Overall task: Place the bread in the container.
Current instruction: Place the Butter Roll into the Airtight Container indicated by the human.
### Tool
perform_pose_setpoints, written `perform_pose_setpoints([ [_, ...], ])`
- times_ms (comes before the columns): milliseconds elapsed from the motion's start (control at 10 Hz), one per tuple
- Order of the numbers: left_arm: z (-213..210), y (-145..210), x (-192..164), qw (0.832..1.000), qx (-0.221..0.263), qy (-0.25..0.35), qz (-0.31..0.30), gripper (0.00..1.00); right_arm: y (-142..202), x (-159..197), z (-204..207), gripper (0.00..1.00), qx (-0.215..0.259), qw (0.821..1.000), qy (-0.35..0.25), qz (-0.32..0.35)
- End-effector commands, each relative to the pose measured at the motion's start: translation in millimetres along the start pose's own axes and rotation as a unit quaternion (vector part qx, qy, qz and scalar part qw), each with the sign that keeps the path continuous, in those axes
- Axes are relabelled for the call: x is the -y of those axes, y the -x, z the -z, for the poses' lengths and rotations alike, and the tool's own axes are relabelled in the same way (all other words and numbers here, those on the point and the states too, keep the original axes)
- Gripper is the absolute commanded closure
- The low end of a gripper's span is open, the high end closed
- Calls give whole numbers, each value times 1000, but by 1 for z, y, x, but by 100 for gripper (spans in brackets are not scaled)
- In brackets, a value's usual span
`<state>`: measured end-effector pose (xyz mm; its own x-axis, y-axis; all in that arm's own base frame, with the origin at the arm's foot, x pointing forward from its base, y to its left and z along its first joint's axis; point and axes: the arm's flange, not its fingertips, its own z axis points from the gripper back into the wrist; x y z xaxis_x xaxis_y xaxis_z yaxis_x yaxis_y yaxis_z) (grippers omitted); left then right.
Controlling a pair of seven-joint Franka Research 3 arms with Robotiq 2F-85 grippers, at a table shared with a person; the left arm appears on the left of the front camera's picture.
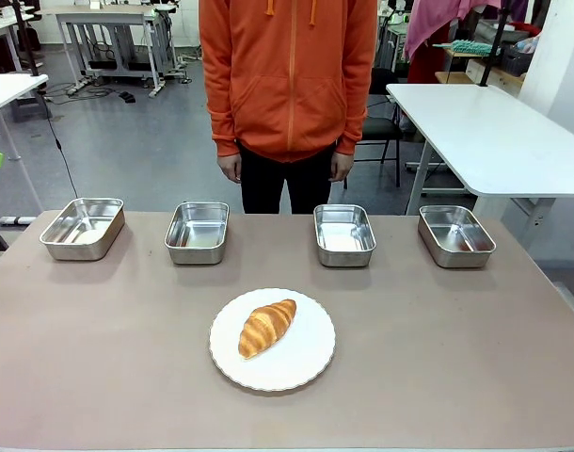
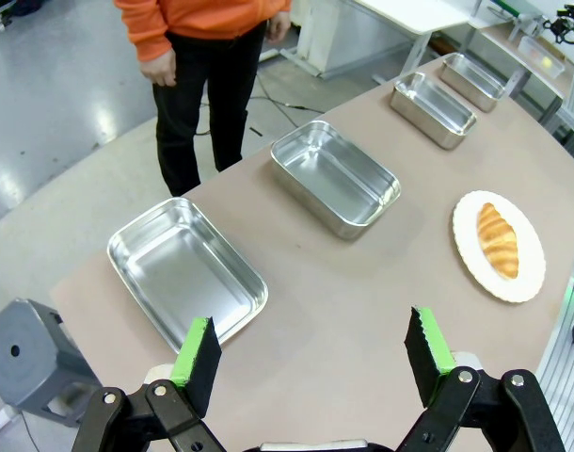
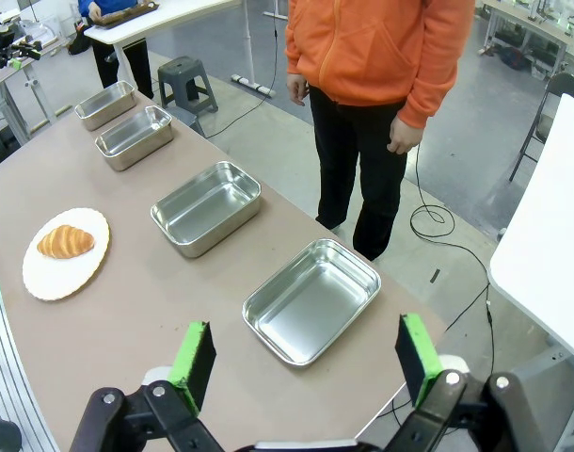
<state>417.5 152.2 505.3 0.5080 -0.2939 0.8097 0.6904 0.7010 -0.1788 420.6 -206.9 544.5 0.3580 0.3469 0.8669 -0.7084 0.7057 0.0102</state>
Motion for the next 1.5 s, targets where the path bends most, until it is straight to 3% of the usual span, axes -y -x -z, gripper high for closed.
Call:
perform_pose_setpoints([
  [0,-2,0,-1,1000,7,1,-1,0,-1,0,1,0,2,1000,-1,-1],
  [1400,-2,0,-1,1000,7,1,-1,0,-1,0,1,0,2,1000,-1,-1],
])
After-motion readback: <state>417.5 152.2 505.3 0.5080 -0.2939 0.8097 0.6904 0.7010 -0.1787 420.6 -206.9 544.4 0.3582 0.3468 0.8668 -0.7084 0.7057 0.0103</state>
